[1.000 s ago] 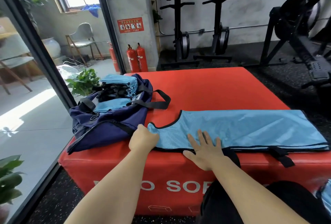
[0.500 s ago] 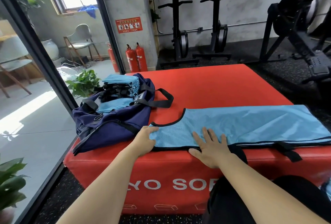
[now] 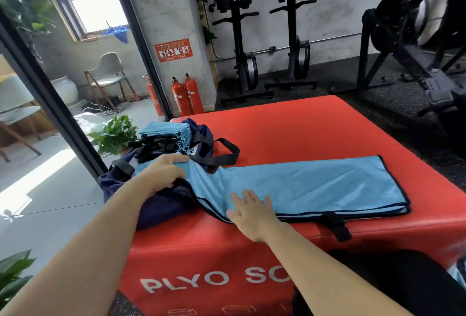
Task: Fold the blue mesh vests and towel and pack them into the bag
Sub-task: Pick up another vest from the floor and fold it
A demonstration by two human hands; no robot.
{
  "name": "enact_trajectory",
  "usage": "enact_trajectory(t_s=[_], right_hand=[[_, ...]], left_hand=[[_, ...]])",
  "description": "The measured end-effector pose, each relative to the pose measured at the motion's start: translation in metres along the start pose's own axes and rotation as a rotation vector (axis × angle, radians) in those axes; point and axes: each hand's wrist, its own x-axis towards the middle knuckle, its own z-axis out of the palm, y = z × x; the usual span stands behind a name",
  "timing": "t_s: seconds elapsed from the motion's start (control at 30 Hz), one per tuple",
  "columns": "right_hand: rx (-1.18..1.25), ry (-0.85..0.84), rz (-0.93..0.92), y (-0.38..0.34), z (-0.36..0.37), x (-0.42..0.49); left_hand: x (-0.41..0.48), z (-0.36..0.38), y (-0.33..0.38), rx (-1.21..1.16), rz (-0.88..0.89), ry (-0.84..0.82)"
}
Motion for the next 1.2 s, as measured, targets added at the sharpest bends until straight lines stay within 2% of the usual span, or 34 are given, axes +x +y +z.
enact_trajectory(t_s=[0.1,0.2,0.3,0.53,0.7,0.83,0.97,1.07,1.13,1.2], right_hand=[[-0.171,0.106,0.109,0.041,-0.021,-0.006],[-0.306,0.051,0.265,0.090,-0.024,-0.026],[-0.231,0.022,0.236,0.114,-0.017,-0.048],[-0.027,0.368,0.260,0.175,-0.049,-0.082],[0.392,0.500,0.375,0.215,-0.074,-0.108],[0.834,0.477,0.458,0.246,-0.070,-0.104],[1.005,0.491,0.483,0.258,-0.072,-0.096],[1.002,0.465,0.576,0.259,-0.082,-0.089],[0.960,0.426,0.623,0.257,-0.087,-0.082],[0.862,0.399,0.670,0.253,-0.089,-0.077]], left_hand=[[0.006,0.024,0.038,-0.022,0.081,-0.059],[0.009,0.072,0.070,0.010,0.129,-0.164],[0.010,0.125,0.092,0.077,0.122,-0.259],[0.008,0.195,0.159,0.274,0.240,-0.326],[0.013,0.246,0.218,0.261,0.363,-0.349],[0.003,0.299,0.216,0.308,0.362,-0.472],[-0.002,0.317,0.208,0.165,0.342,-0.523],[-0.004,0.302,0.208,-0.077,0.225,-0.629],[0.000,0.285,0.204,-0.192,0.198,-0.581],[0.012,0.264,0.191,-0.256,0.180,-0.436]])
